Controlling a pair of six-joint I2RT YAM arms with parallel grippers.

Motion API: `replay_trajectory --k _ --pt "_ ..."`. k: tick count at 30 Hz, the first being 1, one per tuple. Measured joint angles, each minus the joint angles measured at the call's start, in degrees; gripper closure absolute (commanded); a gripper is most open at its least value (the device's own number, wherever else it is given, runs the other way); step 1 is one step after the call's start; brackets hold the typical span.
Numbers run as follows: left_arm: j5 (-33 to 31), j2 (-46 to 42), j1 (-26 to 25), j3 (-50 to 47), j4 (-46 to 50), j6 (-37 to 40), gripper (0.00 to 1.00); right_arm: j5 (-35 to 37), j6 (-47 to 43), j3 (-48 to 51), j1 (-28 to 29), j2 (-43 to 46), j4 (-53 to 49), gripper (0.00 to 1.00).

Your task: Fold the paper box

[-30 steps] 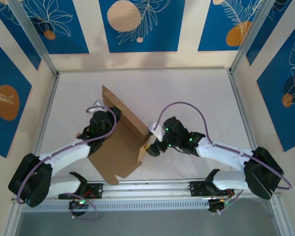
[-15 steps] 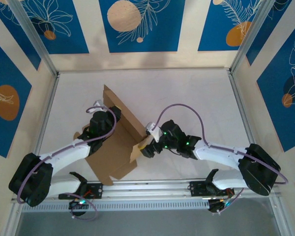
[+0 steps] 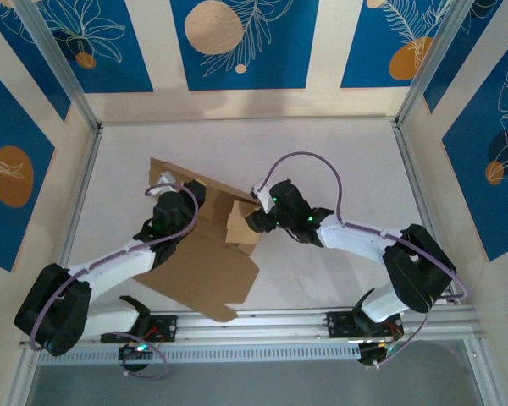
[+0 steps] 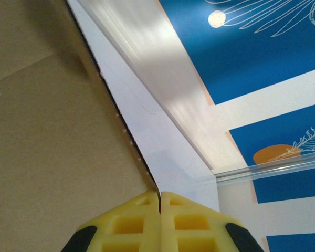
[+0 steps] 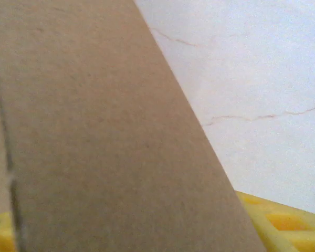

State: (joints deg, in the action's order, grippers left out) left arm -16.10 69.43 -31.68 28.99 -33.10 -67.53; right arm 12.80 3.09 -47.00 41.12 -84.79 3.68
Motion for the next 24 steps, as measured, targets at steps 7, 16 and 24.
replay_trajectory --k 7,16,24 --pt "-1.0 1.0 0.0 -1.3 -7.2 0.6 1.0 -1.2 -3.6 -0.5 -5.1 -0.3 2.9 0.2" --pt "-5.9 7.2 -1.0 -4.7 -25.6 6.3 1.0 -7.5 -5.5 6.8 -7.8 7.1 11.9 0.15" --pt "-8.6 14.3 -2.2 -7.3 -39.4 9.7 1.0 -10.9 -0.3 13.8 -8.5 21.6 13.8 0.08"
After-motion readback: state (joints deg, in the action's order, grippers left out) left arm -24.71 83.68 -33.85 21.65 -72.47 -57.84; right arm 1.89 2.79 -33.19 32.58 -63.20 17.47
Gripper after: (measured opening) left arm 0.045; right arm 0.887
